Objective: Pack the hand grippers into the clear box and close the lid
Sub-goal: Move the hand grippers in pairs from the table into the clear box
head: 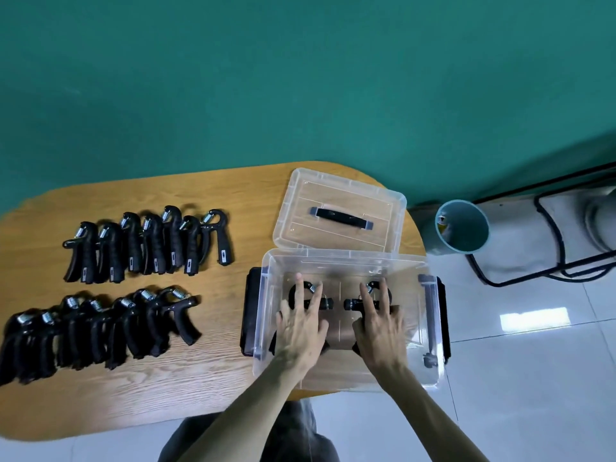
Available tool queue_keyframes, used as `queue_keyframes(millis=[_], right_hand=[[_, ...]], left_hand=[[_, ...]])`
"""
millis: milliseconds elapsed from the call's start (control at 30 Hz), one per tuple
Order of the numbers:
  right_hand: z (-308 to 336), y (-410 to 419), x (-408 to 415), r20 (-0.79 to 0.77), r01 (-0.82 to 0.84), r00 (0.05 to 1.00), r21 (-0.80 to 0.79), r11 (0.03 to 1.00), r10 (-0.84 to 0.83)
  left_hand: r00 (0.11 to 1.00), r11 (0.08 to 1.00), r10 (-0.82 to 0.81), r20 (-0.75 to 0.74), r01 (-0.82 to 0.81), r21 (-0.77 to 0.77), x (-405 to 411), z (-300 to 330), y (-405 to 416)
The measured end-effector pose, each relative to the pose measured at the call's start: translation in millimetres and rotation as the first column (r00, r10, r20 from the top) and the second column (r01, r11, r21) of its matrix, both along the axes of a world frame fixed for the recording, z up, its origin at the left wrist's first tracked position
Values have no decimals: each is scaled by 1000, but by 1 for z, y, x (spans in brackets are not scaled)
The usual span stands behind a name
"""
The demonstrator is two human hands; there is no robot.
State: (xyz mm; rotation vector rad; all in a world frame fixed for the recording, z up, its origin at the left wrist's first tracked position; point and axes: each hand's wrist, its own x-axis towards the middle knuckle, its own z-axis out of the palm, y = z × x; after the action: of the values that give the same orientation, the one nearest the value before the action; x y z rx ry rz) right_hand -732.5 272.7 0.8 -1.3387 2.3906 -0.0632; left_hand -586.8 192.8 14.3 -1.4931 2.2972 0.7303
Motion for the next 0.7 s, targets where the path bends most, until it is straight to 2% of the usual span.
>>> queue_keyframes(millis=[200,467,567,700], right_hand=[[-35,-5,-4,22,-13,1000,102,995,10],[-64,-18,-9,70,-35,997,138,990,26],[-68,-21,-9,76,-77,995,94,993,70],[-73,-25,-7,62,-39,997,59,997,36]], left_hand=[[998,1000,-28,57,28,6,-8,-33,-4],[996,998,-22,88,17,59,-17,-68,-8],[995,999,-47,85,49,-23,-18,-80,-5],[997,984,-49,62,59,-170,-17,-96,6]])
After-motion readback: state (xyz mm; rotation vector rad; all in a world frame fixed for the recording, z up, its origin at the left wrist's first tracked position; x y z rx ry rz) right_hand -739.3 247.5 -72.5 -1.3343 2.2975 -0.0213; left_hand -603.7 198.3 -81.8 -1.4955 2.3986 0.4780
